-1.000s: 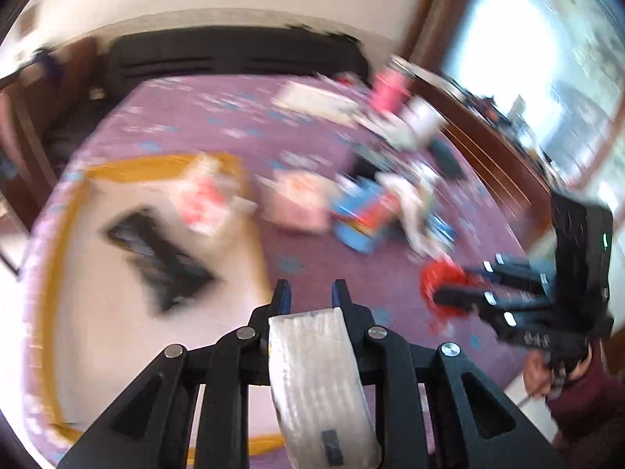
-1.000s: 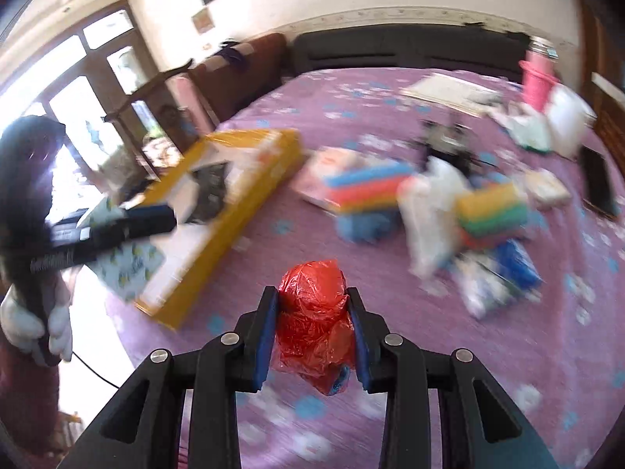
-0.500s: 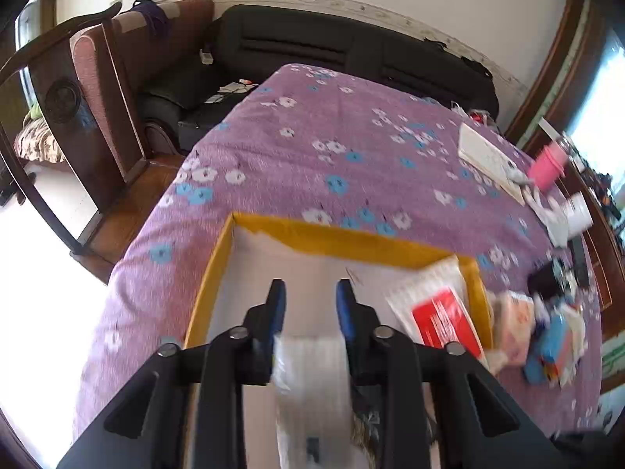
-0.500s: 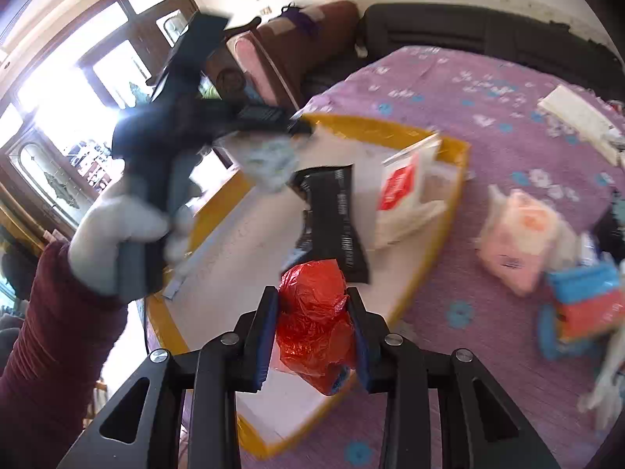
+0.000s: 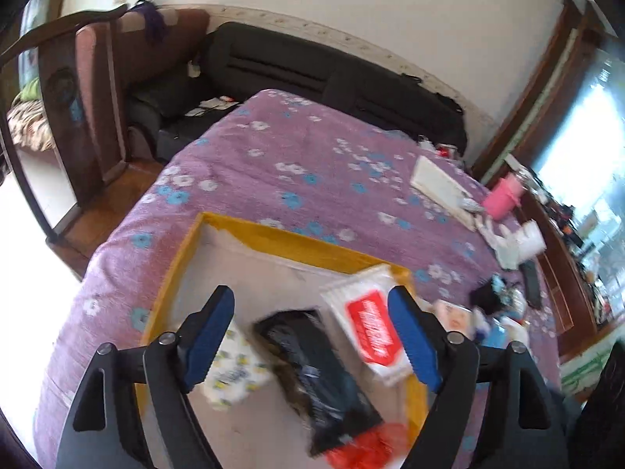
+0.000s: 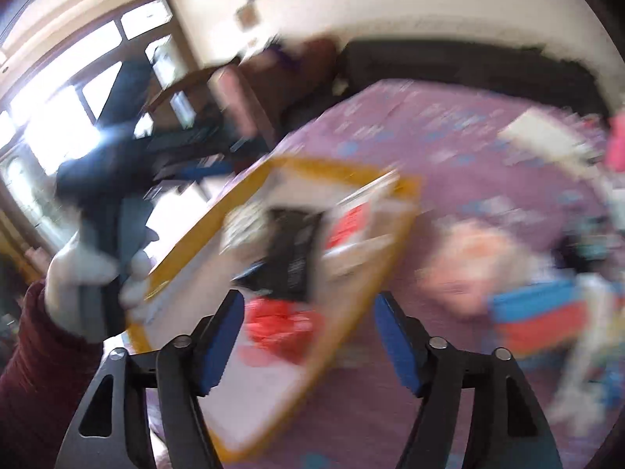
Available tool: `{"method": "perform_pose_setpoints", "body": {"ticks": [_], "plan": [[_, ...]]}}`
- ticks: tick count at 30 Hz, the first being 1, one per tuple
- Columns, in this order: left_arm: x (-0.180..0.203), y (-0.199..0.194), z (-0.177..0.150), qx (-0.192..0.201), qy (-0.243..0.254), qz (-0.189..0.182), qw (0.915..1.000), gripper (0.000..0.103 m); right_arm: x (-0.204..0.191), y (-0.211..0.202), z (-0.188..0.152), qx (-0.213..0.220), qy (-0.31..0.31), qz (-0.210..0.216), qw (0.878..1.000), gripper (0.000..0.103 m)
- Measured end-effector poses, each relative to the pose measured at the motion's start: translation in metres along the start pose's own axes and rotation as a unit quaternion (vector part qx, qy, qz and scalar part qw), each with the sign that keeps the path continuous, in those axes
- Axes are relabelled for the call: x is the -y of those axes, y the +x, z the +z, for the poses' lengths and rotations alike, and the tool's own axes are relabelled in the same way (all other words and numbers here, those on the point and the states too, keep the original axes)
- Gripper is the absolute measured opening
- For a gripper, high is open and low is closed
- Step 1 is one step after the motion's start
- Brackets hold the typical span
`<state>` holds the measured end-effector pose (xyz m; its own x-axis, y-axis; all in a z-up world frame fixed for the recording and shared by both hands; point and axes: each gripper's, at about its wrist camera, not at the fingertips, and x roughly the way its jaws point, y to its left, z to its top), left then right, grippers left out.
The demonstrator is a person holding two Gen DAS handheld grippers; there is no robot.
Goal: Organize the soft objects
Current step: 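Grasp the blue-red sponge pack with the left tool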
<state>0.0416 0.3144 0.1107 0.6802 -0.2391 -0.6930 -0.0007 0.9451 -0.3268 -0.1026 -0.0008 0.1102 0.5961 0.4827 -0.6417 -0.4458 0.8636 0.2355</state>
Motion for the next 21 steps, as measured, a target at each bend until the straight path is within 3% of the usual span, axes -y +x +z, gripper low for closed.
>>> {"method": "perform_pose_setpoints", "body": {"ticks": [2, 3, 4, 6, 10, 15, 17, 19, 20, 21], "plan": [[0.028, -0.001, -0.006, -0.003, 0.028, -0.013, 0.9995, 0.084, 0.028, -0.032, -0.006, 0.053, 0.012, -0.063, 0.997, 0.103], [0.041, 0.002, -0.009, -0.007, 0.042, -0.02, 0.9989, 0.085, 0.05, -0.047, -0.012, 0.079, 0.032, -0.084, 0.993, 0.103], [0.059, 0.006, -0.014, -0.015, 0.064, -0.031, 0.9974, 0.085, 0.068, -0.054, -0.017, 0.079, 0.051, -0.096, 0.991, 0.103], [0.093, 0.02, -0.025, -0.03, 0.101, -0.044, 0.9934, 0.085, 0.115, -0.055, -0.026, 0.022, 0.106, -0.13, 0.986, 0.103], [0.146, 0.053, -0.049, -0.069, 0.143, -0.054, 0.9859, 0.085, 0.176, -0.067, -0.062, 0.001, 0.195, -0.122, 0.973, 0.102], [0.206, 0.091, -0.064, -0.081, 0.189, -0.05, 0.9773, 0.085, 0.199, -0.084, -0.087, 0.002, 0.22, -0.122, 0.968, 0.102], [0.231, 0.108, -0.071, -0.084, 0.225, -0.028, 0.9704, 0.085, 0.199, -0.087, -0.089, 0.007, 0.221, -0.119, 0.968, 0.102], [0.25, 0.124, -0.085, -0.119, 0.261, -0.017, 0.9578, 0.084, 0.202, -0.089, -0.091, 0.013, 0.217, -0.119, 0.969, 0.102], [0.257, 0.128, -0.094, -0.137, 0.276, -0.016, 0.9512, 0.068, 0.203, -0.091, -0.092, 0.014, 0.214, -0.119, 0.969, 0.102], [0.264, 0.127, -0.104, -0.154, 0.29, -0.026, 0.9441, 0.029, 0.204, -0.095, -0.095, 0.017, 0.21, -0.119, 0.97, 0.102]]}}
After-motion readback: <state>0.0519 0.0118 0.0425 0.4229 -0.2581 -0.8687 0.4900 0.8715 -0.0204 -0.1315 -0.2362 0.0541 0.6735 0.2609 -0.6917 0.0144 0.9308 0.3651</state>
